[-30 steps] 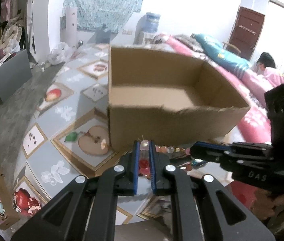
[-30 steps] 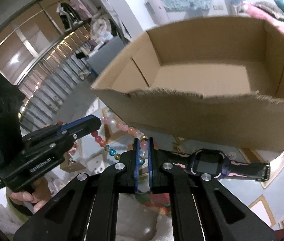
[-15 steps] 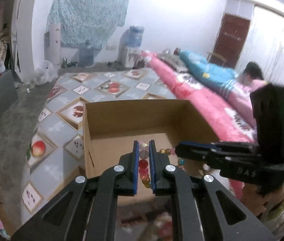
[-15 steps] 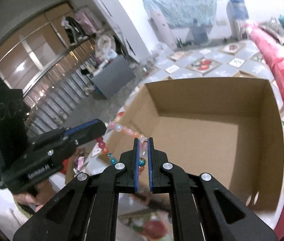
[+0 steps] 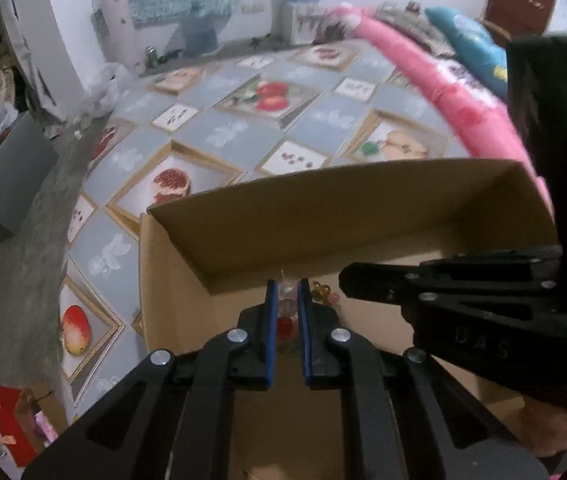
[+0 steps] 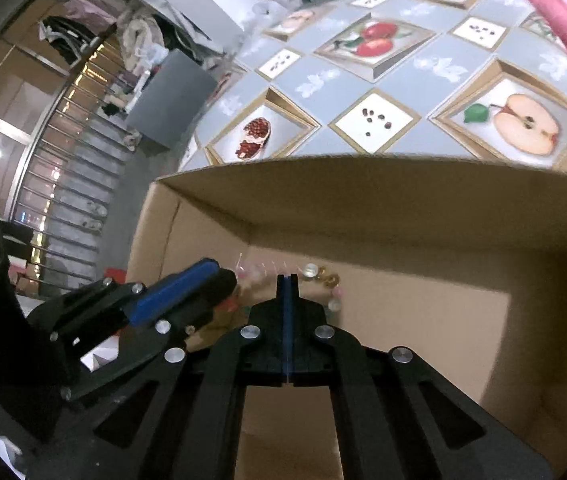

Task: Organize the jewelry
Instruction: 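Lift the bracelet with the left gripper and release it into the box, then grasp the smartwatch face with the right gripper while the left gripper approaches the strap, then close the left gripper on the smartwatch strap and lift it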

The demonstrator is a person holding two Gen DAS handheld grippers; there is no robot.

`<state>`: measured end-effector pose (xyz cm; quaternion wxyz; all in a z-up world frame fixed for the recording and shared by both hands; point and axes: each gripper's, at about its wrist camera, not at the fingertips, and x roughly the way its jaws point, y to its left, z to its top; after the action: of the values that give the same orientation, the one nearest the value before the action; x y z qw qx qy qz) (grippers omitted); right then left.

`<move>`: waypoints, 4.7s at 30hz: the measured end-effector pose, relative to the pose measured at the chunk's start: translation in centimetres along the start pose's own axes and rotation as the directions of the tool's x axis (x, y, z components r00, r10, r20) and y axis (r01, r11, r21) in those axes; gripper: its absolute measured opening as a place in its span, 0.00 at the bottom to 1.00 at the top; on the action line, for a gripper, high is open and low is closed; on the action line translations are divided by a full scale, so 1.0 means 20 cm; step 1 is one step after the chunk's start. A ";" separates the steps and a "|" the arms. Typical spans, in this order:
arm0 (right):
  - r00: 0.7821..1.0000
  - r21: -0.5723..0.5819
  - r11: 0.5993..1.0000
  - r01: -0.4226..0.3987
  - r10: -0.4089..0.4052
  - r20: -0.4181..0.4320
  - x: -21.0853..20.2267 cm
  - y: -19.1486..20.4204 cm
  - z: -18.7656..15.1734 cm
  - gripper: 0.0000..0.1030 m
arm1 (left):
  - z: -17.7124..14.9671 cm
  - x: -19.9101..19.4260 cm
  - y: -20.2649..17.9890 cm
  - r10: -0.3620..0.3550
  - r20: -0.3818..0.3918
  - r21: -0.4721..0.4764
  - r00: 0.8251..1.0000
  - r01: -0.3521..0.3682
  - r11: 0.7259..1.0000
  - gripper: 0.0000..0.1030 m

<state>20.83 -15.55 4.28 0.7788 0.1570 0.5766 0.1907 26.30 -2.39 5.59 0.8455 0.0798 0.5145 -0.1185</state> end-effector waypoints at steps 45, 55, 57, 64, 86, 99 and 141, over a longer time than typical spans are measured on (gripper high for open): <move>0.946 -0.139 0.976 0.169 -0.122 0.299 -0.34 -0.13 -1.12 0.37 | -1.21 -0.24 -0.08 -0.067 0.161 -0.081 0.985 0.081 0.993 0.37; 0.953 -0.150 0.964 0.220 -0.179 0.245 -0.21 -0.16 -1.15 0.34 | -1.18 -0.20 -0.16 0.031 0.174 0.023 0.984 -0.035 0.999 0.37; 0.953 -0.152 0.964 0.220 -0.179 0.243 -0.21 -0.16 -1.15 0.33 | -1.17 -0.18 -0.15 0.053 0.170 0.012 0.984 -0.056 0.998 0.37; 0.954 -0.170 0.960 0.224 -0.180 0.239 -0.22 -0.17 -1.17 0.33 | -1.15 -0.14 -0.08 0.046 0.173 -0.063 0.984 -0.036 0.997 0.39; 0.966 -0.196 0.964 0.181 -0.136 0.221 -0.21 -0.17 -1.18 0.30 | -1.18 -0.17 -0.03 -0.319 0.157 -0.247 0.935 0.350 0.903 0.38; 0.968 -0.202 0.964 0.173 -0.129 0.216 -0.22 -0.18 -1.18 0.30 | -1.17 -0.19 -0.05 -0.461 0.193 -0.280 0.866 0.499 0.820 0.44; 0.964 -0.217 0.962 0.166 -0.113 0.239 -0.24 -0.19 -1.22 0.31 | -1.09 -0.20 -0.32 -0.250 0.165 -0.070 0.954 0.264 0.962 0.14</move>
<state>-3.34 -20.55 -0.39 0.8635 0.0432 0.4679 0.1829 4.17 -2.41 -0.82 0.8629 -0.0360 0.4585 -0.2096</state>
